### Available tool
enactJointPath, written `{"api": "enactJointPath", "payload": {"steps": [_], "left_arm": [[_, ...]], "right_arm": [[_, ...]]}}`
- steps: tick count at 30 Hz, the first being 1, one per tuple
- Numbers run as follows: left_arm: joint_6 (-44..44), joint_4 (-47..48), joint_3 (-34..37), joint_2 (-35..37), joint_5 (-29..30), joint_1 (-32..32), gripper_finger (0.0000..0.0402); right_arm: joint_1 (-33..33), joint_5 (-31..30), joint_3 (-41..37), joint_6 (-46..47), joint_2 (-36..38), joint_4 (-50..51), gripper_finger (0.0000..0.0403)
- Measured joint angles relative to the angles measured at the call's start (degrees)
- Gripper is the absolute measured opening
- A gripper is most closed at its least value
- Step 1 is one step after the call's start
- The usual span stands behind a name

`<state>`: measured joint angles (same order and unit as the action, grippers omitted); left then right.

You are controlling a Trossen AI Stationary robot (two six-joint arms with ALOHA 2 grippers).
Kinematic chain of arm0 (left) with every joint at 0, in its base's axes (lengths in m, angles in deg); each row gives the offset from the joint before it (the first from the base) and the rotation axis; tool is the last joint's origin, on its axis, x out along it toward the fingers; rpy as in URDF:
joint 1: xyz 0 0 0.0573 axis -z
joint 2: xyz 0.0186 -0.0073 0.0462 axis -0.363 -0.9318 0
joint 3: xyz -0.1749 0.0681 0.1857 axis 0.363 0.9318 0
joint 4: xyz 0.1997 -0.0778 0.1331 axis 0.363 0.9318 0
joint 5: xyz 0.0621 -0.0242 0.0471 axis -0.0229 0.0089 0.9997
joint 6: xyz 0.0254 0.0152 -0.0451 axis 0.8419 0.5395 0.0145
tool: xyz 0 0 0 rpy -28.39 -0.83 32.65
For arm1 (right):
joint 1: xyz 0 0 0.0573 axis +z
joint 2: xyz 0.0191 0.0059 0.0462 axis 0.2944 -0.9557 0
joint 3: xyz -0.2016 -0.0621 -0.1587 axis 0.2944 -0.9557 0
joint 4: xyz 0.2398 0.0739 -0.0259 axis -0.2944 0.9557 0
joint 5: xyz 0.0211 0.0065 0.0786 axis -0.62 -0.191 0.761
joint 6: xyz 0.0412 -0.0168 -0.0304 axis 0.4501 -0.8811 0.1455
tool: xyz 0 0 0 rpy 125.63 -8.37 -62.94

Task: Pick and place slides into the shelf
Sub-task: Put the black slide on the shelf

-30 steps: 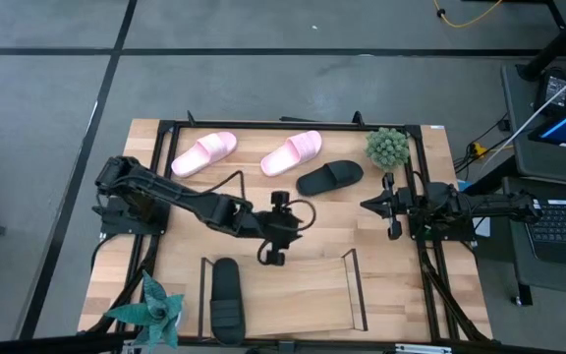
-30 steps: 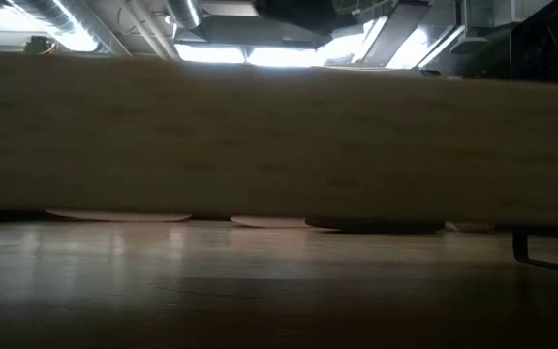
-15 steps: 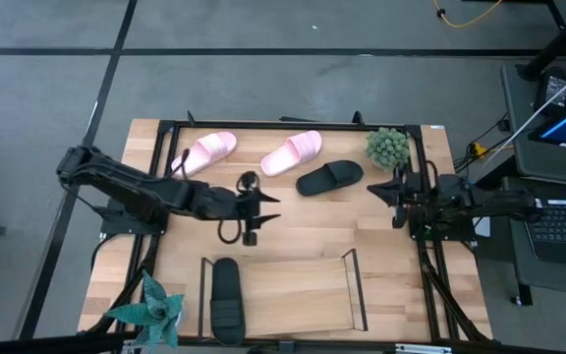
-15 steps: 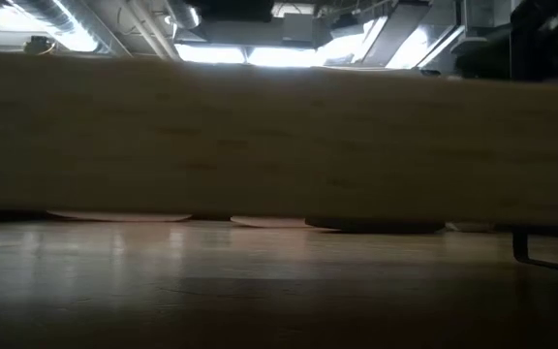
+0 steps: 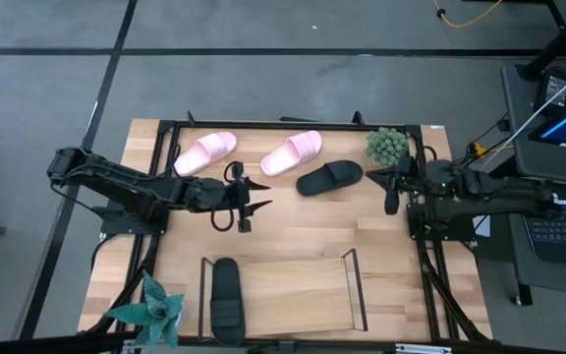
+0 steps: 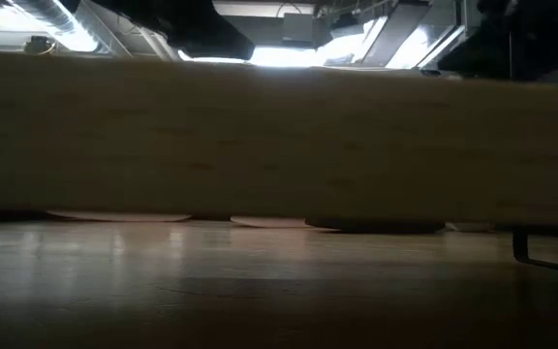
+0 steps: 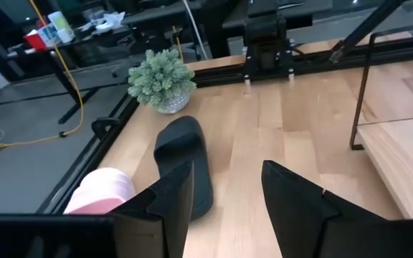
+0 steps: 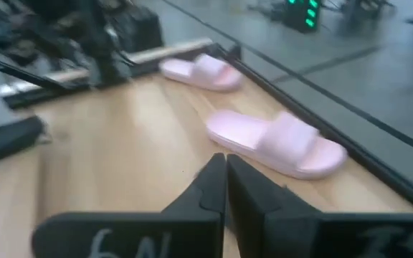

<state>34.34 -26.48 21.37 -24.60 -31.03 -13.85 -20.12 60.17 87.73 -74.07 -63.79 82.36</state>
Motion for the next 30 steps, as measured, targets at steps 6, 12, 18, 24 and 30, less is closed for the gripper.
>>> {"api": "enactJointPath", "payload": {"steps": [6,12,18,24,30], "left_arm": [[4.1,0.1,0.0,0.0,-0.1,-0.1,0.0158],[5.6,0.3,0.0,0.0,-0.1,-1.5,0.0158],[5.2,1.4,0.7,0.0,-8.3,-5.0,0.0158],[4.2,-1.4,3.2,0.0,-14.6,-8.6,0.0158],[4.0,-1.4,3.7,0.0,-14.6,-10.0,0.0158]], "right_arm": [[-7.0,0.0,11.2,-4.8,-7.7,5.4,0.0017],[-15.0,8.7,18.2,-9.0,-12.7,10.3,0.0017],[-24.0,19.1,18.0,-9.1,-17.9,12.2,0.0017],[-32.9,30.6,16.4,-9.4,-26.6,10.0,0.0017],[-41.9,43.6,18.1,-8.5,-35.0,9.3,0.0017]]}}
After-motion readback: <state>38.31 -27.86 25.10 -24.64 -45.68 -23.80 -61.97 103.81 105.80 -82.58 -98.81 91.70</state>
